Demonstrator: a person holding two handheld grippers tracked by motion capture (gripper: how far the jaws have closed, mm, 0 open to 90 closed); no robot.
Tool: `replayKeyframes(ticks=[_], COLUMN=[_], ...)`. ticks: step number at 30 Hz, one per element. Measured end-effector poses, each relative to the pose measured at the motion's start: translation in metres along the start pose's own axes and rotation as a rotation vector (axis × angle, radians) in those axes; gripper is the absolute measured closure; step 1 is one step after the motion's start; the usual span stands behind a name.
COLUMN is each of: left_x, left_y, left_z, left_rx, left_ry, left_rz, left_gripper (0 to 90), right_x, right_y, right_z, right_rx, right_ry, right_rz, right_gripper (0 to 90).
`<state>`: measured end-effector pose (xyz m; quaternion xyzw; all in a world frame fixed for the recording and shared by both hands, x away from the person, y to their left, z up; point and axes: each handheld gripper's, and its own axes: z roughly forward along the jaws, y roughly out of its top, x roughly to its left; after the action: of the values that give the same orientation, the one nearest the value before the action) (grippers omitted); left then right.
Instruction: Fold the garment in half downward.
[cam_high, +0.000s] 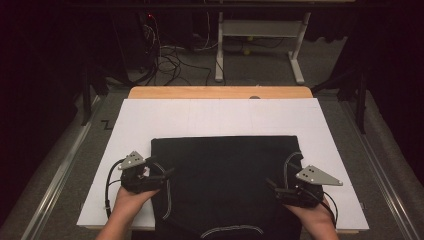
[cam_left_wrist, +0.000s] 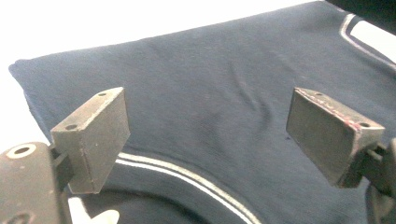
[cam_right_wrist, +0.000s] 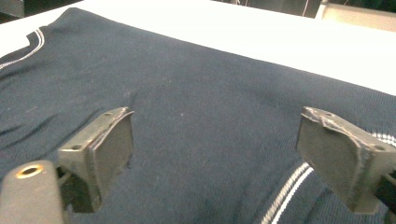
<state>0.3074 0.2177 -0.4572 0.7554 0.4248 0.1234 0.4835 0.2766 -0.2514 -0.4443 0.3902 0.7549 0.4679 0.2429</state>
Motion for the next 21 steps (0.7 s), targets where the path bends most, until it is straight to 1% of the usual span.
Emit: replayKeyframes(ticks=[2,7,8,10,12,14,16,21], left_x=[0.002,0.005,0.006,0.007,0.01,0.012,0.016,0.025], left_y=[0.002,0.007,0.009,0.011,0.013,0.014,0.016,0.017], left_z=[0.002,0.006,0.006,0.008,0.009,0.01,0.012,0.016], left_rx=[0.005,-0.002,-0.004,0.003,0.008,0.006,0.006,0.021], left_ry=[0.005,0.004,0.008,0.007,0.001,0.007,0.0,0.013], left_rz=[0.01,0.008,0.01,0.01,0.011,0.013,0.006,-0.006], left_gripper=[10.1,4.2,3.7,0.0,0.0,0.0,0.0,0.0], right_x=[0.002,0.008,0.009,0.012,0.014,0.017,0.021,0.03], right_y=[0.002,0.007,0.008,0.01,0.012,0.014,0.017,0.02], right_z=[0.002,0.007,0.008,0.01,0.012,0.013,0.015,0.021], right_rx=[0.001,0.01,0.013,0.012,0.01,0.012,0.011,0.019], right_ry=[0.004,0.007,0.007,0.014,0.02,0.026,0.032,0.053], right_rz=[-0.007,-0.03,-0.035,-0.039,-0.041,-0.05,-0.057,-0.079], right_gripper=[6.8,0.2,0.1,0.1,0.1,0.1,0.1,0.1])
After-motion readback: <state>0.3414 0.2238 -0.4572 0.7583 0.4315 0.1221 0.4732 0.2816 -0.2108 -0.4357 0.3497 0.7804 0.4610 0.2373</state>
